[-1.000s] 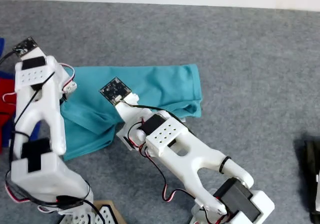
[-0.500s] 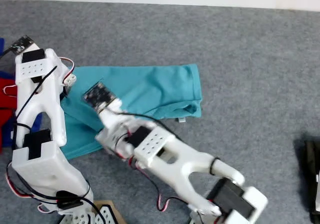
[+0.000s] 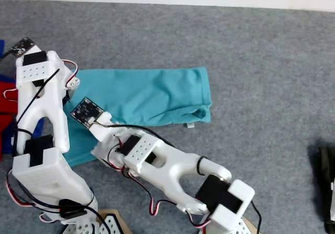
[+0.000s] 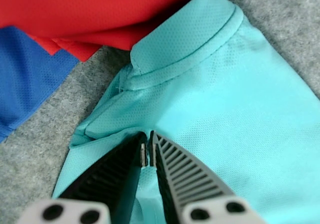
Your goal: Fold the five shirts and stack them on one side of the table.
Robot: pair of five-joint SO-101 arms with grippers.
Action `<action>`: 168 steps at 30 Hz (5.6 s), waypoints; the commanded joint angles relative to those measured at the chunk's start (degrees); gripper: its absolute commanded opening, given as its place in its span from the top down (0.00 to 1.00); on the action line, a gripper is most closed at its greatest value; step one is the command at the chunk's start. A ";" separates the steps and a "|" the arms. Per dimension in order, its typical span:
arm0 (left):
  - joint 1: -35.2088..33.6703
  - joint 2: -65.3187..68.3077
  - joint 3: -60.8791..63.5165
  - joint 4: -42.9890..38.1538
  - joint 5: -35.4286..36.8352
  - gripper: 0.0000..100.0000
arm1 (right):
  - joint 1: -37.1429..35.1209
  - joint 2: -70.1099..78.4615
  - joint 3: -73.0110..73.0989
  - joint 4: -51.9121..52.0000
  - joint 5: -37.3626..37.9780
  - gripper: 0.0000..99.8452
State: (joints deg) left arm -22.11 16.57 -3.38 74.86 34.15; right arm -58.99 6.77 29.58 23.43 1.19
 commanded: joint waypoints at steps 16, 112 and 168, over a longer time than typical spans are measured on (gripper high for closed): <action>0.66 -0.48 -0.75 0.26 0.44 0.99 | 8.75 9.10 -16.84 -1.19 0.53 0.99; -1.54 -0.48 6.11 -3.34 -1.93 0.99 | 22.20 4.79 -17.63 -2.24 2.02 0.99; 1.01 -18.86 23.43 2.73 -22.33 0.99 | 21.76 -36.70 19.82 1.10 3.69 0.99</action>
State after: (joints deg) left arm -25.10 1.63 11.30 85.05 13.32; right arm -37.80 -25.05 45.85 28.18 5.67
